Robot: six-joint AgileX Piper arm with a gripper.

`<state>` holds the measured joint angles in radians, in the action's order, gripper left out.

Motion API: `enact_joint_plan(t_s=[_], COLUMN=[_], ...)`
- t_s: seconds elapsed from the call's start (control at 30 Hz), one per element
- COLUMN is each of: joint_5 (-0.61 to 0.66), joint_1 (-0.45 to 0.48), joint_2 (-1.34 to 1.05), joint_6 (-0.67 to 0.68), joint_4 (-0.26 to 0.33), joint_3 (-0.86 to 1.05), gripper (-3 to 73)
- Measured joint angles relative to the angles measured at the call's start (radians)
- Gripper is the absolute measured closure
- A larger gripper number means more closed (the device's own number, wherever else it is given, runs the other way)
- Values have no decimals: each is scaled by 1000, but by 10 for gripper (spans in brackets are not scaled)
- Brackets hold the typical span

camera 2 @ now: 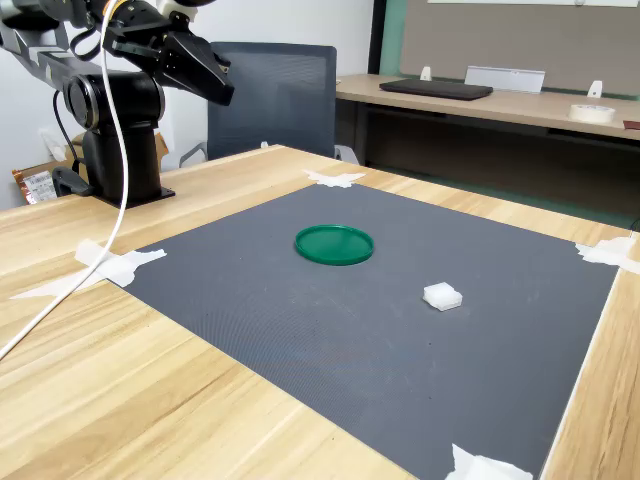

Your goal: Grasp a white terminal and put it in the green lid.

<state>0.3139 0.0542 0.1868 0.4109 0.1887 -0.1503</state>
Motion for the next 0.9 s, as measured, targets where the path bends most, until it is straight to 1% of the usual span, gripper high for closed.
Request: enact_joint_plan(t_s=[0.2,0.27,0.57,0.9], joint_5=[-133,-144,-133,-20], joint_1=[0,0,0,0], joint_2=[123,168,407,666], joint_6=[15,39,54,57], joint_4=[0,0,4,4], joint_3=[-1,-11,-179,-392], gripper=[723,723,723,723])
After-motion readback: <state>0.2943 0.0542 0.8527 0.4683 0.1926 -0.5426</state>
